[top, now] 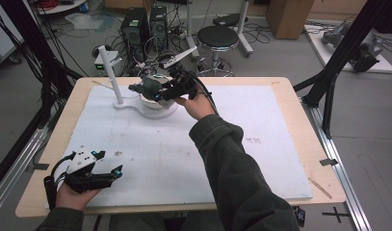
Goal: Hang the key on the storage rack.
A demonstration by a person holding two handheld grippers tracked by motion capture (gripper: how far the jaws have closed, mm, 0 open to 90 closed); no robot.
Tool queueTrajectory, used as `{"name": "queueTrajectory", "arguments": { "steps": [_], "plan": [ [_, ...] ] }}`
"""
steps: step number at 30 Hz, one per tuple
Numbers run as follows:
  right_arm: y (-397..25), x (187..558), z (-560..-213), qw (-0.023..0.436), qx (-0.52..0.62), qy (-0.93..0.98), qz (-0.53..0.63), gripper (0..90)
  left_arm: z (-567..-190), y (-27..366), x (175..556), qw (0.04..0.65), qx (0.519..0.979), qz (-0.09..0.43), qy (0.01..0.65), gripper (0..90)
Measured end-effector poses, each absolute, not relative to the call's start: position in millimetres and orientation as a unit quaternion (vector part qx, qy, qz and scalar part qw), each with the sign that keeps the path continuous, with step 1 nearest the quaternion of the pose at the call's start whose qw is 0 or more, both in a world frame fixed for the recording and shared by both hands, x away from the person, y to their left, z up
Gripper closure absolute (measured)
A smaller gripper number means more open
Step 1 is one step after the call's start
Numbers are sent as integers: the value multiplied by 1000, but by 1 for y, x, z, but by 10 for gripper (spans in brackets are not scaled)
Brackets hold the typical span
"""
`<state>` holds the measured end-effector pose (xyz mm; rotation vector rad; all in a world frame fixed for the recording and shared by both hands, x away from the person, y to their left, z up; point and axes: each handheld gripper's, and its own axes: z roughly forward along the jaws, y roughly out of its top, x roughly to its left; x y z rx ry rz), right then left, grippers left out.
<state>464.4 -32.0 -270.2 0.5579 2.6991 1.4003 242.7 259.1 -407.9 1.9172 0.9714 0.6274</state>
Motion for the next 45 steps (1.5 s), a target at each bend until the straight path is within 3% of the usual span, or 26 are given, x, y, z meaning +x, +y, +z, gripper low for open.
{"name": "queueTrajectory", "arguments": {
  "steps": [45],
  "plan": [
    [34, 481, -251, 15, 159, 874, 460, 479, -408, 261, 242, 434, 771, 254, 389, 210]
  ]
}}
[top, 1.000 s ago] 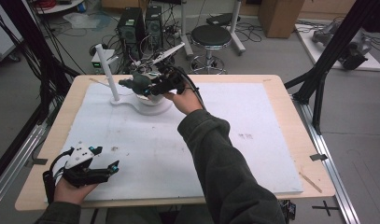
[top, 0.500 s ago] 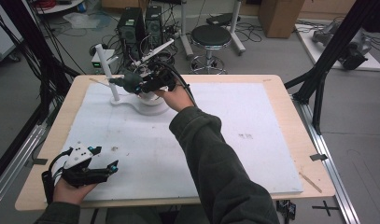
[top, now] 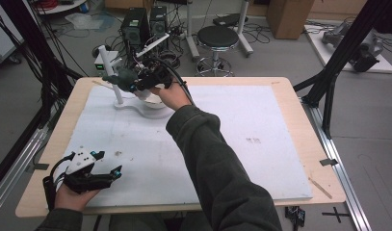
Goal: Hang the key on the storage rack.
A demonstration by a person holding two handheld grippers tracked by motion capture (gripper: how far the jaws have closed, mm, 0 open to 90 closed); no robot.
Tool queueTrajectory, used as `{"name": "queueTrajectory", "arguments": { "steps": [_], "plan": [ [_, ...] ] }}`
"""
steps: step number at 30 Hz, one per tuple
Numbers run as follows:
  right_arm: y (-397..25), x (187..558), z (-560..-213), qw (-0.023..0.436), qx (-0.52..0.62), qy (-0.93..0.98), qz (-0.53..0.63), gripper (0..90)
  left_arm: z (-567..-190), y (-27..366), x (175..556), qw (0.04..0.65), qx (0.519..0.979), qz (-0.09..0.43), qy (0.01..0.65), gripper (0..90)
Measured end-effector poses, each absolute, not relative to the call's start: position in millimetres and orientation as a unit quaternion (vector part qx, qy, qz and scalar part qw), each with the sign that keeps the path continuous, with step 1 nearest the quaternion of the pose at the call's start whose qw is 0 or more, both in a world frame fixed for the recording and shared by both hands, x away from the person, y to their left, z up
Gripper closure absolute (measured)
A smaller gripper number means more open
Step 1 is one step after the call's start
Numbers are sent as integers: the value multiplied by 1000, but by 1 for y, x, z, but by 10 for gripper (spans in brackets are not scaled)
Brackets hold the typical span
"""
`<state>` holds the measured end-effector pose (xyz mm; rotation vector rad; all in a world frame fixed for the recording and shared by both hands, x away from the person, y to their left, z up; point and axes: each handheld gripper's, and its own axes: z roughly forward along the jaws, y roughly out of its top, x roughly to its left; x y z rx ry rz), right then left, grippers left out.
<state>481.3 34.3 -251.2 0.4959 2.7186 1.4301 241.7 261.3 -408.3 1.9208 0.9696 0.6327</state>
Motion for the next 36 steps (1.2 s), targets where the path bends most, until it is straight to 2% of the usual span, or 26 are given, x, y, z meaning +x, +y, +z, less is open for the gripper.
{"name": "queueTrajectory", "arguments": {
  "steps": [11, 36],
  "plan": [
    [56, 485, -242, 17, 156, 877, 453, 479, -409, 262, 242, 436, 770, 255, 391, 210],
    [71, 499, -263, 20, 186, 876, 444, 478, -409, 263, 241, 433, 770, 257, 391, 210]
  ]
}}
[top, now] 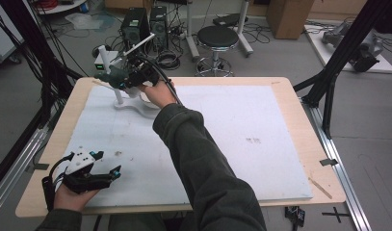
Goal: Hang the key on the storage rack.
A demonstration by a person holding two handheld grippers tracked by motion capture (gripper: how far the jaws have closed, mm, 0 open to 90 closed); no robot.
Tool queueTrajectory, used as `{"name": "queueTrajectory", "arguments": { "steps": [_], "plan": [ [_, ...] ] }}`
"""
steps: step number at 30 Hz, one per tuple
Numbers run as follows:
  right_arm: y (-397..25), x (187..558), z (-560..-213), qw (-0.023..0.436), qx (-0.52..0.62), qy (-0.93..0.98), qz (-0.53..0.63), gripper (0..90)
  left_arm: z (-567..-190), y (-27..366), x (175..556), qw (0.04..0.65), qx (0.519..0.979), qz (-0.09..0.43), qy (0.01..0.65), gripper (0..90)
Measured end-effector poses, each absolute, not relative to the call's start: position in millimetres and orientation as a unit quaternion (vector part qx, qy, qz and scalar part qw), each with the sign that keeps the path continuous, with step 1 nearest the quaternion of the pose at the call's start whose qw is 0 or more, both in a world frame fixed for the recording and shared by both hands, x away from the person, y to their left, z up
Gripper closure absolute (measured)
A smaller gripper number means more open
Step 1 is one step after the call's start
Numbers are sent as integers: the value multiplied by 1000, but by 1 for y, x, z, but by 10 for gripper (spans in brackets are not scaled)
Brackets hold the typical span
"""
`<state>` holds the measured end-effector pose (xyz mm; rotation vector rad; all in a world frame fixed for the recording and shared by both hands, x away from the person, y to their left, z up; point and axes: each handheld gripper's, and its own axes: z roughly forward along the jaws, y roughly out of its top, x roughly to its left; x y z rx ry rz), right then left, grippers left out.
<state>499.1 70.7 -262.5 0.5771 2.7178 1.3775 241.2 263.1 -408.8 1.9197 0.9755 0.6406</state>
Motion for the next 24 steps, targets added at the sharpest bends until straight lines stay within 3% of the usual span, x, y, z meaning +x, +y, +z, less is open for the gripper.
{"name": "queueTrajectory", "arguments": {
  "steps": [24],
  "plan": [
    [75, 509, -279, 18, 204, 878, 433, 477, -409, 264, 241, 433, 771, 256, 391, 210]
  ]
}}
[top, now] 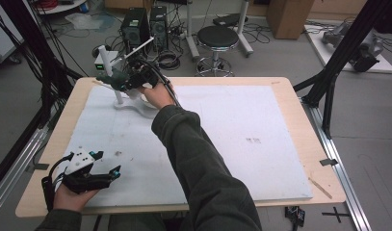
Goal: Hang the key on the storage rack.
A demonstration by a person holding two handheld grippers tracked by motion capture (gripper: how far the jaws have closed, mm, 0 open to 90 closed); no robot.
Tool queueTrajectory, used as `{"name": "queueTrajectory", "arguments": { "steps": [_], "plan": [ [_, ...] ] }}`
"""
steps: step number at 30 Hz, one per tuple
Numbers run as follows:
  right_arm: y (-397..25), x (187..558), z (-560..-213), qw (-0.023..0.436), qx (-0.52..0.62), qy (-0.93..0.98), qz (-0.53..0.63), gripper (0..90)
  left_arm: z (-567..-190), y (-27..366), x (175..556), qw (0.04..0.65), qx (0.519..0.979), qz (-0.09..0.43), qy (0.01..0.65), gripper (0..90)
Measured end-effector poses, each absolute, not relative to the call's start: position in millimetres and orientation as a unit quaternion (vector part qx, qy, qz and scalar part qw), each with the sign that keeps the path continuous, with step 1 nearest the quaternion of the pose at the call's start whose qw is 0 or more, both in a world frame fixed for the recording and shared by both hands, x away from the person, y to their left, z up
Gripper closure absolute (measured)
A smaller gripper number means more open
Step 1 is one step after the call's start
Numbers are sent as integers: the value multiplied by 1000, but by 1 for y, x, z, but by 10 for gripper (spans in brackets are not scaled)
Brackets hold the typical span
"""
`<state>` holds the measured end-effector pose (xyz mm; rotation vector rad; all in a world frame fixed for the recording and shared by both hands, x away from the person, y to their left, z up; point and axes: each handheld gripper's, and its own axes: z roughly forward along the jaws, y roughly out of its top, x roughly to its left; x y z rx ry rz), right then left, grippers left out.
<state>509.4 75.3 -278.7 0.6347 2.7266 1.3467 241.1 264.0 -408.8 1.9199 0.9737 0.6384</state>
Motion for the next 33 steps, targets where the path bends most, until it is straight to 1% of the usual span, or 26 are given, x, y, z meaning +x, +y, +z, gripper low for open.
{"name": "queueTrajectory", "arguments": {
  "steps": [33],
  "plan": [
    [82, 517, -301, 3, 236, 880, 412, 471, -408, 264, 241, 435, 770, 258, 390, 210]
  ]
}}
